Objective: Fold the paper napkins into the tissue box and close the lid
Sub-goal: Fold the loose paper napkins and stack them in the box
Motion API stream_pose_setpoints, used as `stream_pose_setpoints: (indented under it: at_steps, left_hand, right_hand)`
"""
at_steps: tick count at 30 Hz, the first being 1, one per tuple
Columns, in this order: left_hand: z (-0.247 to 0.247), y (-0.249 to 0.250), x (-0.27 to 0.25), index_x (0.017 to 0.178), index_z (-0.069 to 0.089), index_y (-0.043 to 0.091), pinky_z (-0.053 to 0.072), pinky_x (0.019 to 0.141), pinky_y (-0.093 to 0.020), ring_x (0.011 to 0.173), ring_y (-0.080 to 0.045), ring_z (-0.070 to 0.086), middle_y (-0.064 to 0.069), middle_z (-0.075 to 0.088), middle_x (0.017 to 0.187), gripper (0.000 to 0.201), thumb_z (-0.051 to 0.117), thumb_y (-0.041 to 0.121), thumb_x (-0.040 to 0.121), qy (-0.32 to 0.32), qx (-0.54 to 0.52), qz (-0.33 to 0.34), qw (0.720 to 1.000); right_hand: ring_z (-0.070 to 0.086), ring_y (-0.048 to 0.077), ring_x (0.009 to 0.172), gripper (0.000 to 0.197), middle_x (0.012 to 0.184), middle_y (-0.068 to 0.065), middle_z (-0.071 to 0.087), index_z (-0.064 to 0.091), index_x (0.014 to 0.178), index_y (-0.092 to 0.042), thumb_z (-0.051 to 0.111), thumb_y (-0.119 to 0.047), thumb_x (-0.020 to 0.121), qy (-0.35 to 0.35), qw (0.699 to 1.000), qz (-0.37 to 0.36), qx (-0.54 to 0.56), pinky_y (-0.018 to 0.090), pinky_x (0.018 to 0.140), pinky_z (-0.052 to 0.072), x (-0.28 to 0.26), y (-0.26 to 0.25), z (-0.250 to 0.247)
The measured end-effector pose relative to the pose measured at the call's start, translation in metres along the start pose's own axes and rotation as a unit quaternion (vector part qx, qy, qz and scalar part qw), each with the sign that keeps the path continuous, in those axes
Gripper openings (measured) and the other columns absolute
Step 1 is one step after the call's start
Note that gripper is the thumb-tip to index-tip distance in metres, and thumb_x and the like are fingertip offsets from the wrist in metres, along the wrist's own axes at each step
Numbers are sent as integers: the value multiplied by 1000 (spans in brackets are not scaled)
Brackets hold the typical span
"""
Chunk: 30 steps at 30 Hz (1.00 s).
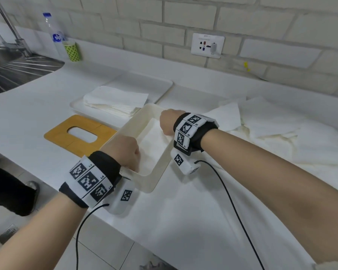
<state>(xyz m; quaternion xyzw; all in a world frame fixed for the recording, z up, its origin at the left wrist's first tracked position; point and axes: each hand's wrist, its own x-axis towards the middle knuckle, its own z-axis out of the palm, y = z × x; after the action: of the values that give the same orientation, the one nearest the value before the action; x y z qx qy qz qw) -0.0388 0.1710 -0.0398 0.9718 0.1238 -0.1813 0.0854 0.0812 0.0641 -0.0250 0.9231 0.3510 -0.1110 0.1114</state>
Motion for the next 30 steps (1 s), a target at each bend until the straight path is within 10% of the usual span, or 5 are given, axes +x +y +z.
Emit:
stream_pose_setpoints:
  at_steps: [4, 11, 17, 30]
  left_hand:
    - [-13, 7, -13, 131, 53, 16, 33, 98, -24, 126, -16, 44, 1, 48, 137, 41, 59, 28, 92, 54, -94, 23, 994]
    - [-15, 68, -39, 93, 65, 25, 36, 61, 1, 72, 3, 59, 19, 60, 81, 6, 60, 22, 90, 234, -299, 149, 913]
    - [18, 121, -15, 101, 66, 22, 38, 61, -3, 70, 2, 54, 18, 58, 82, 13, 59, 25, 90, 146, -269, 193, 932]
    - [45, 168, 30, 136, 48, 22, 31, 103, -32, 129, -25, 33, -2, 47, 137, 58, 69, 26, 82, 25, -71, 210, 975]
  right_hand:
    - [55, 26, 99, 27, 115, 7, 53, 63, 105, -8, 41, -10, 90, 84, 995, -31, 49, 32, 73, 42, -18, 16, -6]
    - [51, 20, 92, 18, 109, 2, 54, 56, 103, -15, 52, -26, 90, 69, 993, 27, 86, 28, 70, 35, -95, 81, 23]
    - [51, 22, 87, 45, 106, 3, 52, 48, 101, -14, 69, -46, 77, -120, 990, 70, 27, 31, 68, 39, -126, 111, 78]
    - [55, 24, 81, 18, 97, 5, 54, 60, 101, -9, 50, -15, 86, -43, 998, 45, 33, 30, 66, 37, -135, 119, 91]
